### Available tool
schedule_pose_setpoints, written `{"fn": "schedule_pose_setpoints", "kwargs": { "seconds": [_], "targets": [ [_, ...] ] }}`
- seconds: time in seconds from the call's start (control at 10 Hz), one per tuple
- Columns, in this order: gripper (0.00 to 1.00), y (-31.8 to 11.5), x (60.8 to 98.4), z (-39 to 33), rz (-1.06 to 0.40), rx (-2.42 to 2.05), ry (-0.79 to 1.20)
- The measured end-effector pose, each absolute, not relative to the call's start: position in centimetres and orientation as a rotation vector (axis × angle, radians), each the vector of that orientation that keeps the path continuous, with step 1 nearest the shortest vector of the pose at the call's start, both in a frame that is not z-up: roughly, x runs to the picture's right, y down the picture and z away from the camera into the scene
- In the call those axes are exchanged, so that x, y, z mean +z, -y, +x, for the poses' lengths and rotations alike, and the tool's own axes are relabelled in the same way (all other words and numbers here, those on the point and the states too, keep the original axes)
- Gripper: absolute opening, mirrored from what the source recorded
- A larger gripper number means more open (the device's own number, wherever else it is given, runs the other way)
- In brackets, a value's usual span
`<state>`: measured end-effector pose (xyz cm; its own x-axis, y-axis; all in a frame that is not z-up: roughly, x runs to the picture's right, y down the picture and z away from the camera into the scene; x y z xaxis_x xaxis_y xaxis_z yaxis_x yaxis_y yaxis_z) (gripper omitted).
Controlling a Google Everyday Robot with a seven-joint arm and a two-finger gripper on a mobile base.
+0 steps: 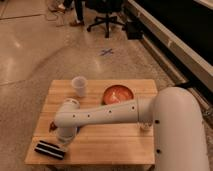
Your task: Push the eraser across the table
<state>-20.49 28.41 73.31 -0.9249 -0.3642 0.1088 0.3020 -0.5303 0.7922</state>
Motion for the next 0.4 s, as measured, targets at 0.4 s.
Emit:
{"fn": "schedule_pose_setpoints", "kwargs": {
  "seconds": [0.4],
  "targets": [
    [0.00,-26.1,73.9,-15.6,0.076,-2.416,1.200]
  ]
}}
